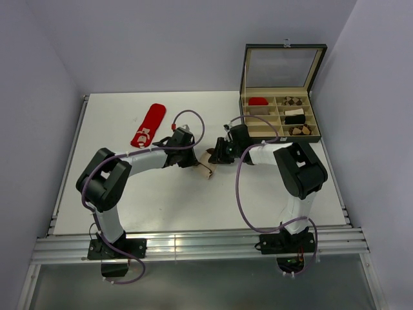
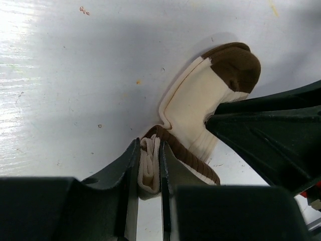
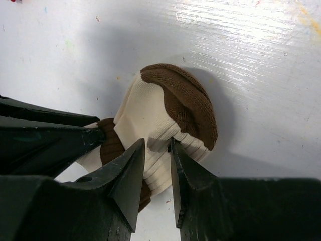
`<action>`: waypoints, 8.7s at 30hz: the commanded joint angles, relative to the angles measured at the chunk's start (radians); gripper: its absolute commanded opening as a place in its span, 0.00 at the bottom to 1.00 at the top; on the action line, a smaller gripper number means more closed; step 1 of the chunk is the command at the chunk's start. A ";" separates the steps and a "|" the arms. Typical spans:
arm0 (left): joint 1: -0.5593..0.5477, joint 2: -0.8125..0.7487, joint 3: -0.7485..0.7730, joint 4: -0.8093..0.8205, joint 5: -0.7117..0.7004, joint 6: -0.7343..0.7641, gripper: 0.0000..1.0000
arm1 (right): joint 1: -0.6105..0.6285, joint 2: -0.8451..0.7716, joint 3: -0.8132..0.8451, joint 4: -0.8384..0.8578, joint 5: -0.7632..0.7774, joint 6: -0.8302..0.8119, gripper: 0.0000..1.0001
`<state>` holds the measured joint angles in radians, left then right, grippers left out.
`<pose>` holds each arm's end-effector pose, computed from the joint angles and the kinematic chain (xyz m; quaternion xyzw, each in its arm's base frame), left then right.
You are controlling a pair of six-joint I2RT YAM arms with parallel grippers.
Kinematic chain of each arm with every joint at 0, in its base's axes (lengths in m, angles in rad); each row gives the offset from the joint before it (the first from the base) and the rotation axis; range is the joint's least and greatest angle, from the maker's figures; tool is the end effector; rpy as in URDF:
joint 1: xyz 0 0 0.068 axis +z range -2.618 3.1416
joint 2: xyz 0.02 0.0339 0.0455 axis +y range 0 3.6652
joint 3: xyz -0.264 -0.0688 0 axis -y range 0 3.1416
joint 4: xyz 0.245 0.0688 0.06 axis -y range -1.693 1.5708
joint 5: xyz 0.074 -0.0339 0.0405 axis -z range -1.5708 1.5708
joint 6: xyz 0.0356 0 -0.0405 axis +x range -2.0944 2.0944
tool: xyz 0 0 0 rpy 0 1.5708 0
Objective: Roll the socks
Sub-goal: Roll the sock at the center of the board.
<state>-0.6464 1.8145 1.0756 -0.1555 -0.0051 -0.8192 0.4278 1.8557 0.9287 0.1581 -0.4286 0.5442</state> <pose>0.2985 -0.2250 0.1636 -0.0822 0.9398 -0.2202 0.2482 0.3266 0.1652 0.1329 -0.0305 0.9029 0.3513 0.2457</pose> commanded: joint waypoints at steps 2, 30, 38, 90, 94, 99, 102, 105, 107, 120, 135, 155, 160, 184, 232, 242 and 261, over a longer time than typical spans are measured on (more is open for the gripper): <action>-0.029 0.040 0.037 -0.078 0.024 0.048 0.00 | -0.008 0.045 0.012 -0.057 0.088 -0.056 0.35; -0.032 0.094 0.095 -0.176 -0.026 0.018 0.00 | 0.353 -0.308 -0.165 0.051 0.465 -0.408 0.55; -0.030 0.092 0.095 -0.162 -0.013 0.015 0.01 | 0.413 -0.211 -0.137 0.034 0.556 -0.438 0.53; -0.029 0.043 0.021 0.091 0.010 -0.153 0.61 | -0.129 0.166 -0.148 0.031 -0.357 0.036 0.00; -0.027 0.077 0.032 0.082 0.010 -0.153 0.51 | -0.129 0.149 -0.156 0.031 -0.343 0.025 0.00; -0.032 0.100 0.037 0.036 0.010 -0.166 0.31 | -0.126 0.080 -0.168 0.018 -0.316 -0.007 0.07; -0.035 0.100 0.040 0.021 0.010 -0.158 0.26 | -0.115 0.001 -0.179 0.002 -0.273 -0.036 0.27; -0.038 0.100 0.052 -0.004 0.010 -0.137 0.25 | -0.097 -0.107 -0.191 -0.029 -0.185 -0.079 0.43; -0.039 0.098 0.063 -0.022 0.010 -0.117 0.25 | -0.071 -0.194 -0.188 -0.055 -0.084 -0.108 0.47; -0.055 0.098 0.112 -0.062 -0.018 -0.057 0.25 | 0.278 -0.434 -0.177 -0.088 0.520 -0.380 0.54; -0.056 0.108 0.122 -0.064 -0.004 -0.047 0.25 | 0.433 -0.244 -0.163 0.026 0.660 -0.472 0.51; -0.026 -0.076 0.081 -0.039 -0.101 -0.099 0.75 | 0.214 -0.199 -0.174 -0.039 0.116 -0.284 0.00; -0.007 -0.141 0.018 0.008 -0.099 -0.138 0.78 | 0.079 -0.130 -0.179 0.023 -0.222 -0.178 0.00; -0.032 0.000 0.001 0.016 -0.035 -0.179 0.69 | -0.081 0.149 -0.090 0.032 -0.450 -0.035 0.00; -0.052 0.092 0.107 -0.082 -0.015 -0.024 0.20 | 0.437 -0.214 -0.145 0.044 0.649 -0.460 0.50; -0.052 0.054 0.078 -0.046 -0.021 -0.024 0.43 | 0.405 -0.213 -0.174 0.003 0.584 -0.386 0.00; -0.050 -0.146 -0.066 0.083 -0.085 -0.135 0.84 | 0.008 -0.001 -0.105 0.023 -0.412 -0.118 0.00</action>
<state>-0.6918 1.7073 1.0435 -0.1459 -0.0994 -0.9127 0.4522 1.7840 0.8219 0.2092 -0.6765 0.3630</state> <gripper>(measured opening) 0.832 0.069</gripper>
